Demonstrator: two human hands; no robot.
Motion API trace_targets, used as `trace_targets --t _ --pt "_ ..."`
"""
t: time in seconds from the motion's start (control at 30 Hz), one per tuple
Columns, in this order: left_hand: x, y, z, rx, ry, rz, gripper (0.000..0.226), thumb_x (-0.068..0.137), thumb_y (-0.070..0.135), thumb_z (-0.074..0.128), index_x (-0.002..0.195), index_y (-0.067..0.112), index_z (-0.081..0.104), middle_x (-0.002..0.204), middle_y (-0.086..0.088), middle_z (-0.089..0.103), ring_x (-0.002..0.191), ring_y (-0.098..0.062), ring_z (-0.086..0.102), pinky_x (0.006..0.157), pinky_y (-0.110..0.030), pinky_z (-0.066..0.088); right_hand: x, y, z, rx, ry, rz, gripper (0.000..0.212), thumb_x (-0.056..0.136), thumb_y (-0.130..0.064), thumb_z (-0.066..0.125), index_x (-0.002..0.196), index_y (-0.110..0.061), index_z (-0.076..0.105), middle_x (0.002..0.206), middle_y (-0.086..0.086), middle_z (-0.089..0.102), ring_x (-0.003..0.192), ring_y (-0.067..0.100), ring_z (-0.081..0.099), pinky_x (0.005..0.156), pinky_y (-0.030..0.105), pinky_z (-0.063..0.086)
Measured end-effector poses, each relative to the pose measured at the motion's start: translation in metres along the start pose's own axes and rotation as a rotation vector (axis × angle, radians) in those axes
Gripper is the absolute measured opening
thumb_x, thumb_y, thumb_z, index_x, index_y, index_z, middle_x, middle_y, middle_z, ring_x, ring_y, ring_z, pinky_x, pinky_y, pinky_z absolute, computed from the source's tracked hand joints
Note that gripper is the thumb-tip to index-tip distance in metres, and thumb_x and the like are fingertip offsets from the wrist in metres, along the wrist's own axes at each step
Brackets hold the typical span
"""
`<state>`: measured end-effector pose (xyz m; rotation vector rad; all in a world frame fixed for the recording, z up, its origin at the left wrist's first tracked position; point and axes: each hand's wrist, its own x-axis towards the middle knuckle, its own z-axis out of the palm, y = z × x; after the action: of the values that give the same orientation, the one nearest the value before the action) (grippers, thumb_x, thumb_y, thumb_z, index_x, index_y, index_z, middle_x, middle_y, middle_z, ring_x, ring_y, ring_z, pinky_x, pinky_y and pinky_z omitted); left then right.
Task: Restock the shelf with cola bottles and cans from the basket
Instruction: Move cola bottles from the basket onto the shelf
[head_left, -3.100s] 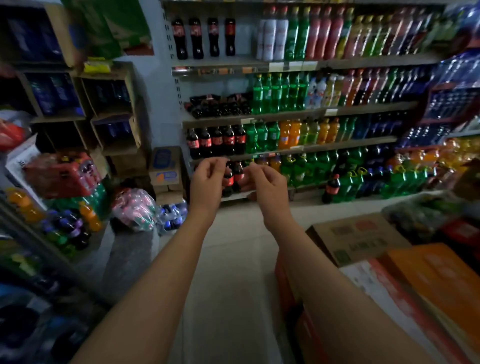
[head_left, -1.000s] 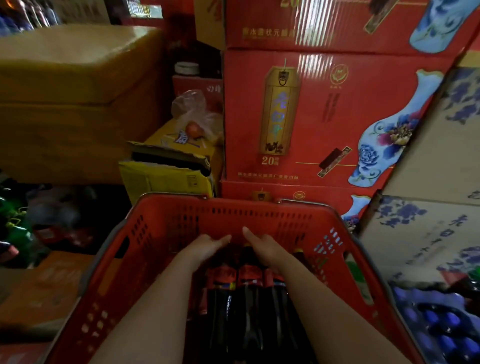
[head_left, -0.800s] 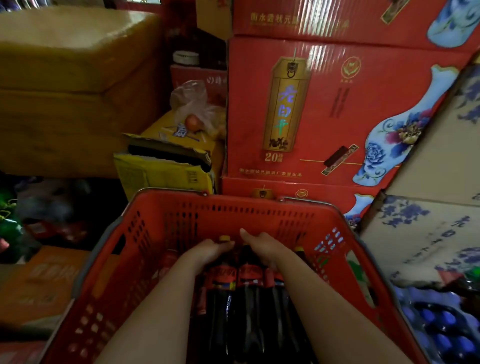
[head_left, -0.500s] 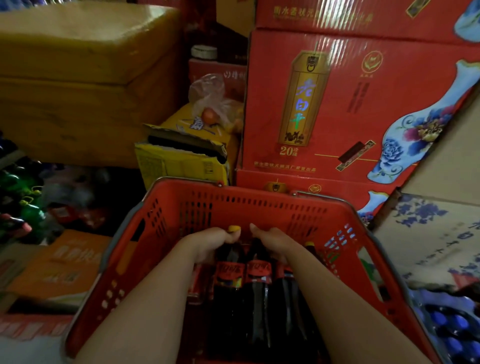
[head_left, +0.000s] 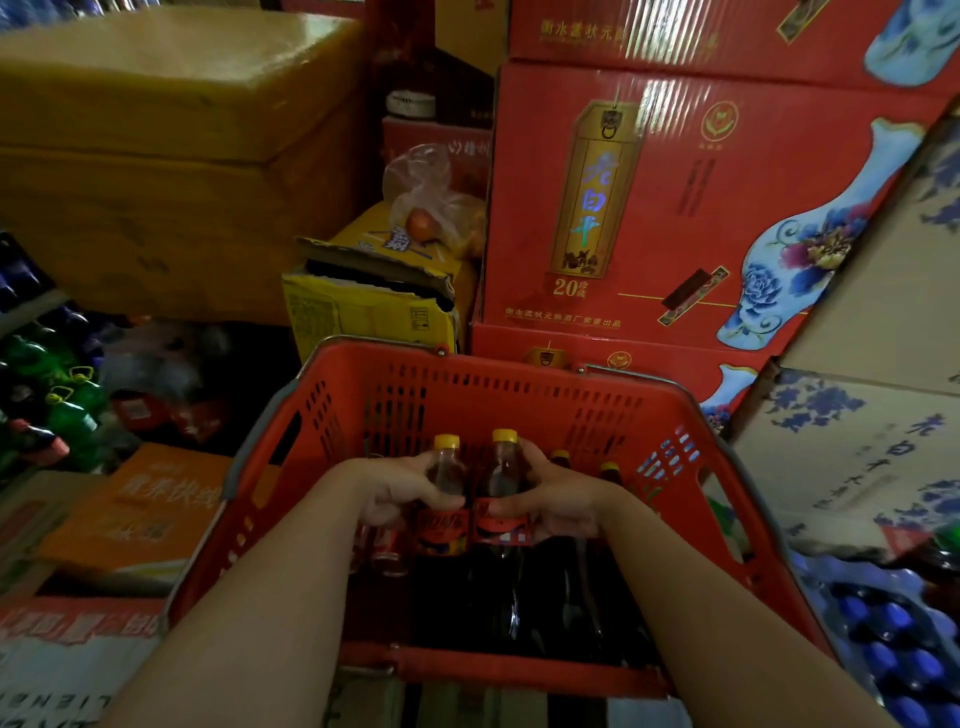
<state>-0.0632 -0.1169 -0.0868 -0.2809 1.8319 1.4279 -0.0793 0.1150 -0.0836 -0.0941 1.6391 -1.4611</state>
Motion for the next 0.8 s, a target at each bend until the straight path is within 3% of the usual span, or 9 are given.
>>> trace_targets --t 0.13,0.2,0.3,0.37,0.43,0.57,0.67,0.8 --pt "-0.008 -0.001 0.000 -0.015 0.047 0.022 0.061 0.078 0.008 0.076 0.125 0.037 0.050 0.135 0.002 0.053 0.125 -0.022 0.047 0.106 -0.041 0.039 0.002 0.003 0.001 -0.027 0.011 -0.077 0.106 0.069 -0.004 0.085 0.142 -0.054 0.025 0.135 0.007 0.055 0.114 0.036 0.063 0.084 0.051 0.048" --pt "-0.012 0.003 -0.002 -0.026 0.043 0.063 0.061 0.074 0.008 0.079 0.124 0.034 0.055 0.125 0.001 0.062 0.120 -0.020 0.054 0.108 -0.044 0.040 -0.001 -0.002 0.002 -0.012 0.031 -0.127 0.101 0.071 -0.003 0.083 0.141 -0.051 0.029 0.134 0.004 0.056 0.113 0.033 0.064 0.080 0.045 0.053" --pt "-0.027 0.014 -0.003 -0.020 0.096 0.122 0.077 0.052 0.019 0.092 0.121 0.031 0.060 0.122 0.000 0.066 0.117 -0.020 0.058 0.108 -0.043 0.040 -0.009 -0.013 0.000 0.022 0.060 -0.232 0.090 0.071 -0.002 0.082 0.141 -0.039 0.038 0.133 0.005 0.058 0.109 0.027 0.066 0.069 0.036 0.056" --pt "-0.043 0.024 -0.002 -0.031 0.142 0.190 0.065 0.055 0.021 0.090 0.115 0.021 0.064 0.115 -0.002 0.070 0.111 -0.020 0.062 0.100 -0.039 0.045 -0.017 -0.024 0.000 0.065 0.116 -0.315 0.084 0.065 -0.004 0.084 0.137 -0.027 0.046 0.126 0.007 0.062 0.102 0.025 0.068 0.069 0.038 0.056" --pt "-0.061 0.034 0.000 -0.045 0.235 0.300 0.056 0.057 0.026 0.089 0.109 0.019 0.068 0.108 0.000 0.073 0.108 -0.018 0.063 0.093 -0.033 0.047 -0.026 -0.038 0.001 0.090 0.152 -0.393 0.075 0.061 -0.008 0.082 0.130 -0.014 0.053 0.113 0.007 0.068 0.090 0.022 0.071 0.066 0.035 0.057" --pt "-0.091 0.049 0.004 -0.174 0.488 0.558 0.072 0.044 0.039 0.092 0.108 0.016 0.070 0.104 -0.002 0.074 0.103 -0.021 0.067 0.091 -0.033 0.050 -0.041 -0.071 0.010 0.213 0.126 -0.586 0.035 0.073 -0.004 0.072 0.107 -0.008 0.064 0.092 0.006 0.072 0.077 0.016 0.072 0.063 0.029 0.057" --pt "-0.121 0.064 0.012 -0.404 0.655 0.704 0.070 0.050 0.033 0.090 0.112 0.014 0.065 0.104 -0.003 0.072 0.095 -0.019 0.068 0.078 -0.030 0.052 -0.046 -0.098 0.020 0.303 0.099 -0.679 0.038 0.069 -0.012 0.072 0.106 -0.009 0.064 0.090 0.004 0.072 0.076 0.016 0.071 0.068 0.031 0.057" --pt "-0.166 0.077 0.026 -0.557 0.823 0.866 0.037 0.068 0.028 0.079 0.101 0.016 0.069 0.097 -0.003 0.074 0.090 -0.019 0.069 0.084 -0.036 0.054 -0.057 -0.133 0.043 0.275 -0.029 -0.769 0.036 0.071 -0.019 0.072 0.106 -0.011 0.067 0.092 0.004 0.073 0.081 0.018 0.070 0.074 0.033 0.056"
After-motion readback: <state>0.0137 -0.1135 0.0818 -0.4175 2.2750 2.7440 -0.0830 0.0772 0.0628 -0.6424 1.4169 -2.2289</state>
